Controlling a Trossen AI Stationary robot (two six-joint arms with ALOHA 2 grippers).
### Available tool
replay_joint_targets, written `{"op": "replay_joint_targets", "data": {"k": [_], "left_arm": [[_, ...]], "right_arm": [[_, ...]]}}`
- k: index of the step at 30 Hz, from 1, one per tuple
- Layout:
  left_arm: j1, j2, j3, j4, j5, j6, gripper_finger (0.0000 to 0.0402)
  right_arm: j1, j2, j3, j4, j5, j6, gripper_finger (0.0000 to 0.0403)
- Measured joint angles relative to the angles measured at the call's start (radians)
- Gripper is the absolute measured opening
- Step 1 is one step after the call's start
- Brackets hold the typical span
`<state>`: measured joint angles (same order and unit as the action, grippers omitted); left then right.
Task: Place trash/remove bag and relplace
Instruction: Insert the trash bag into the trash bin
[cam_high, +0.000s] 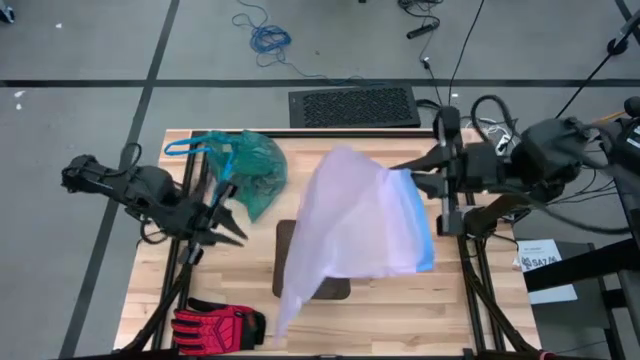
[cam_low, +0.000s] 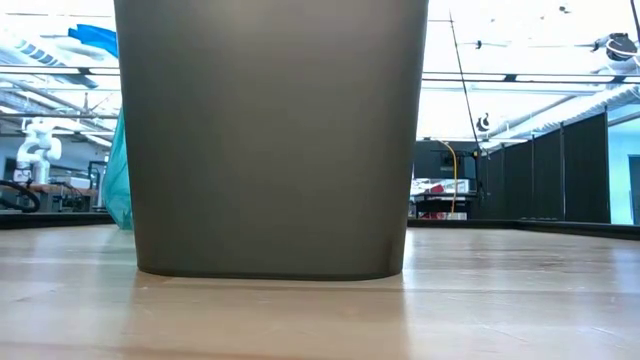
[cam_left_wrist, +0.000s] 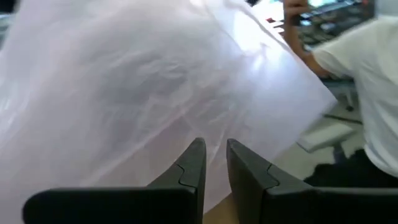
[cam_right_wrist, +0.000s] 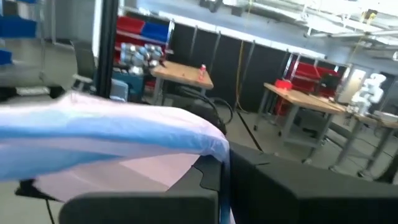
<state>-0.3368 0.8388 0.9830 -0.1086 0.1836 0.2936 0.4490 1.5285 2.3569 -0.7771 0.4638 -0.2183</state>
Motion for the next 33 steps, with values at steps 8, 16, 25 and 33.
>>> {"op": "replay_joint_targets", "data": {"k": [8, 16, 25, 33], "left_arm": [[-0.077, 0.177, 0.027, 0.043, 0.043, 0.067, 0.0047], [-0.117, 0.267, 0.059, 0.051, -0.087, 0.061, 0.0017], [-0.204, 0.247, 0.056, -0.008, -0.361, 0.061, 0.0002], [-0.323, 0.159, 0.056, -0.01, -0.527, 0.048, 0.0001]], "right_arm": [[0.005, 0.065, -0.001, -0.041, 0.008, 0.058, 0.0], [0.057, 0.133, -0.002, -0.092, 0.007, 0.107, 0.0], [0.113, 0.171, -0.001, -0.241, 0.232, 0.132, 0.0], [0.128, 0.169, 0.0, -0.338, 0.275, 0.166, 0.0]]}}
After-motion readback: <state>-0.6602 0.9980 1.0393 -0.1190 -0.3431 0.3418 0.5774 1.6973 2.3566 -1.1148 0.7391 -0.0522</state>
